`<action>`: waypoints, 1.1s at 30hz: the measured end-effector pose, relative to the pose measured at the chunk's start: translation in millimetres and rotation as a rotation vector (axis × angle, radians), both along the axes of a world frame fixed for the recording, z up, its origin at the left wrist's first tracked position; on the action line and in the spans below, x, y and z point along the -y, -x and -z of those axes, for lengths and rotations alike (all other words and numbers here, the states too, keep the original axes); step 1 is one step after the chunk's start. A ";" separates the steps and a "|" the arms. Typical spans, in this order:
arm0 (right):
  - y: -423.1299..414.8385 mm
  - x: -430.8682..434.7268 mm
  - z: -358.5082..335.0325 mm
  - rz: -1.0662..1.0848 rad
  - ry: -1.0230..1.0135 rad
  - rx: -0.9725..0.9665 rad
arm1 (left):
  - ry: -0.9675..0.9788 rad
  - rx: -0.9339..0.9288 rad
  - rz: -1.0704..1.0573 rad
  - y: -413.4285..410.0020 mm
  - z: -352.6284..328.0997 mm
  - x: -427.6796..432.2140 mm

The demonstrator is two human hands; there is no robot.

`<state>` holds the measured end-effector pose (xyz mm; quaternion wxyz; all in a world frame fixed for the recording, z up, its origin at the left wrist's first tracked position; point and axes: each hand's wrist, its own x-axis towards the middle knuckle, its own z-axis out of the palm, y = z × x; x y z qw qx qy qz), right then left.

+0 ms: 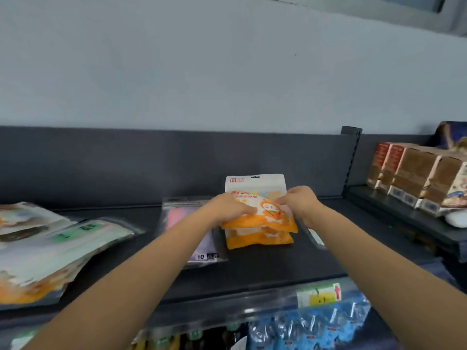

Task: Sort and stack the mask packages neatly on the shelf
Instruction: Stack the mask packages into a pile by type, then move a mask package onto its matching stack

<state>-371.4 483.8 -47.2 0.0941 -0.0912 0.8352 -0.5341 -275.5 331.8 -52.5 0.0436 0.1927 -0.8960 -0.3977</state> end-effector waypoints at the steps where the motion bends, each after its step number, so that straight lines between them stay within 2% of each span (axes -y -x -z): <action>1: 6.4 -2.1 3.7 -0.025 -0.035 -0.029 | 0.016 0.011 -0.009 8.6 3.5 -5.0; 6: 38.6 -5.2 26.1 -0.141 -0.194 -0.058 | 0.192 0.129 -0.056 33.4 18.7 -24.6; 10: 42.6 0.6 33.4 -0.208 -0.315 -0.161 | 0.378 0.174 -0.118 28.6 16.8 -30.2; 14: 25.0 17.8 24.5 -0.276 -0.283 -0.330 | 0.371 0.061 -0.173 3.2 -0.9 -18.7; 16: 8.4 32.6 16.0 -0.341 -0.221 -0.411 | 0.427 0.056 -0.218 -18.0 -9.3 -3.7; 19: -24.3 63.2 6.2 -0.455 -0.087 -0.427 | 0.498 0.078 -0.325 -56.2 -16.8 28.8; 23: -78.4 112.9 7.4 -0.546 0.000 -0.271 | 0.491 0.144 -0.439 -119.7 -18.4 82.0; 26: -123.4 150.8 14.9 -0.610 -0.043 -0.084 | 0.492 0.248 -0.487 -167.9 -13.8 123.4; 30: -179.8 194.9 18.4 -0.657 -0.113 0.198 | 0.455 0.367 -0.462 -218.0 -8.4 169.8; 33: -205.4 220.7 18.0 -0.610 -0.129 0.254 | 0.419 0.382 -0.421 -235.9 -5.5 190.7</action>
